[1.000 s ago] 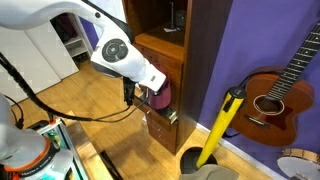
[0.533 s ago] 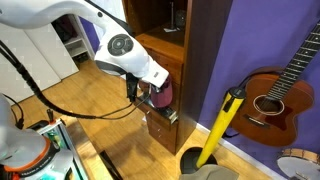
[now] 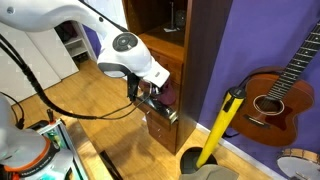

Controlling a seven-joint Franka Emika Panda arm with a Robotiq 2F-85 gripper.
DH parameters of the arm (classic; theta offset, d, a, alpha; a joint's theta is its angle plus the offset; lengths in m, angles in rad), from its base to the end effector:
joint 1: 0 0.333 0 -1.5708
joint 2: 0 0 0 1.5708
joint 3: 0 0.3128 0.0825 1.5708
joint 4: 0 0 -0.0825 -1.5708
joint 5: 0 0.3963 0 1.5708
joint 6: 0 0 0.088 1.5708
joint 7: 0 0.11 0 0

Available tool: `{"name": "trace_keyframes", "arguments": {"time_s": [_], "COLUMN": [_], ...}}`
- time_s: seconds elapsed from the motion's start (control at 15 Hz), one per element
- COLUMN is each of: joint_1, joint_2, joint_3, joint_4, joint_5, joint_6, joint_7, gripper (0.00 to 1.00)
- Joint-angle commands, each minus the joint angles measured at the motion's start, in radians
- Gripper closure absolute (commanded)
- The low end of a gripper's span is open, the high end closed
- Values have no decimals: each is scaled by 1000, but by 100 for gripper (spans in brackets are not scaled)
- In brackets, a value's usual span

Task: Hang the cap on the drawer handle

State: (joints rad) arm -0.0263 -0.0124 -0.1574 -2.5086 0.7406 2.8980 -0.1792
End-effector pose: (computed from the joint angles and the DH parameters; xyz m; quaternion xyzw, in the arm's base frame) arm 0.4790 -0.1293 0.3036 -0.9126 0.3290 -0.2108 0.1204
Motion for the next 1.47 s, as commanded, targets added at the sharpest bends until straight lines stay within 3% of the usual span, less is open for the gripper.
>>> {"name": "trace_keyframes", "arguments": {"time_s": [0.0, 0.27, 0.6, 1.0, 1.4], "joint_1": [-10, -62, -99, -102, -104], "joint_2": [5, -16, -26, -45, -48], "joint_3": [-7, -5, -5, 4, 10], "joint_4": [6, -7, -2, 18, 35], "joint_5": [-96, -266, -439, -501, -581], "joint_6": [-1, -45, -128, -261, -319], "joint_7": [96, 208, 333, 414, 523], "gripper": [30, 1, 0, 0, 0]}}
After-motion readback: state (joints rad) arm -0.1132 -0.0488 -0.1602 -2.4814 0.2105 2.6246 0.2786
